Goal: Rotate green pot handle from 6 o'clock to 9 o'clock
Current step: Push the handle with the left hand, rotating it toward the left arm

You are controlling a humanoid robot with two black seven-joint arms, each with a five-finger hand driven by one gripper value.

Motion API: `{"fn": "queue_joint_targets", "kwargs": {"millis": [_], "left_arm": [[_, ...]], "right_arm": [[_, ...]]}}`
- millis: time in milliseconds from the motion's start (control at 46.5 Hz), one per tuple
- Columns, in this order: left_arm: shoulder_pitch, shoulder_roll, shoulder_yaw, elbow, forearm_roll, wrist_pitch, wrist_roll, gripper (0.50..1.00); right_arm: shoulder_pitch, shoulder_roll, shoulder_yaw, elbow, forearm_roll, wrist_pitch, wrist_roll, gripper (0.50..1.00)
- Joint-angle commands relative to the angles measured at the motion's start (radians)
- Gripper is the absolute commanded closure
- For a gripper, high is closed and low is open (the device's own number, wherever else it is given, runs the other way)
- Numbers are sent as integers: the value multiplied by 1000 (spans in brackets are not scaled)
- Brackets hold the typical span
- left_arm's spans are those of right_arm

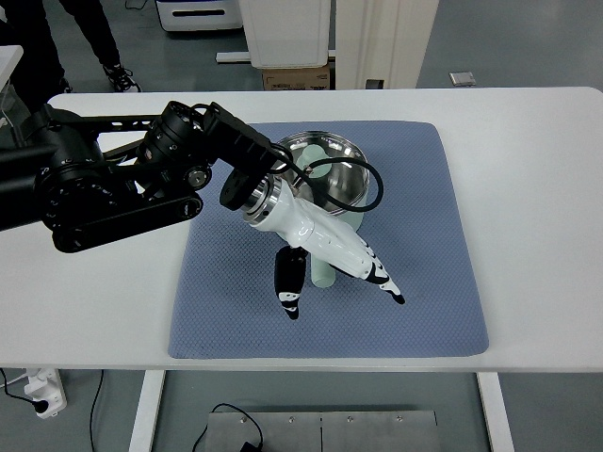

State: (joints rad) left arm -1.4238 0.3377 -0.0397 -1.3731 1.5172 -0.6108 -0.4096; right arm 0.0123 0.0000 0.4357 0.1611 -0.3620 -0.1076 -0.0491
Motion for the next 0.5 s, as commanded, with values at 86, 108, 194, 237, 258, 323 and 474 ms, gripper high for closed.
{"fn": "queue_joint_targets", "kwargs": {"millis": [86,108,194,237,258,323,474], "left_arm": [[-23,3,61,-1,-5,0,0,500],[-27,3,67,-1,-5,0,-1,500],[-35,3,90,0,-6,0,-1,500],[-38,4,101,0,-6,0,0,500],[-40,4,106,0,-6,0,0,500],[-44,6,124,0,-6,0,0,500],[-52,7,135,2,-5,0,0,500]], "right_arm": [[0,0,0,0,0,0,0,500],[0,0,0,0,0,0,0,500],[0,0,0,0,0,0,0,500],[0,0,0,0,0,0,0,500],[0,0,0,0,0,0,0,500],[0,0,0,0,0,0,0,500],[0,0,0,0,0,0,0,500]]}}
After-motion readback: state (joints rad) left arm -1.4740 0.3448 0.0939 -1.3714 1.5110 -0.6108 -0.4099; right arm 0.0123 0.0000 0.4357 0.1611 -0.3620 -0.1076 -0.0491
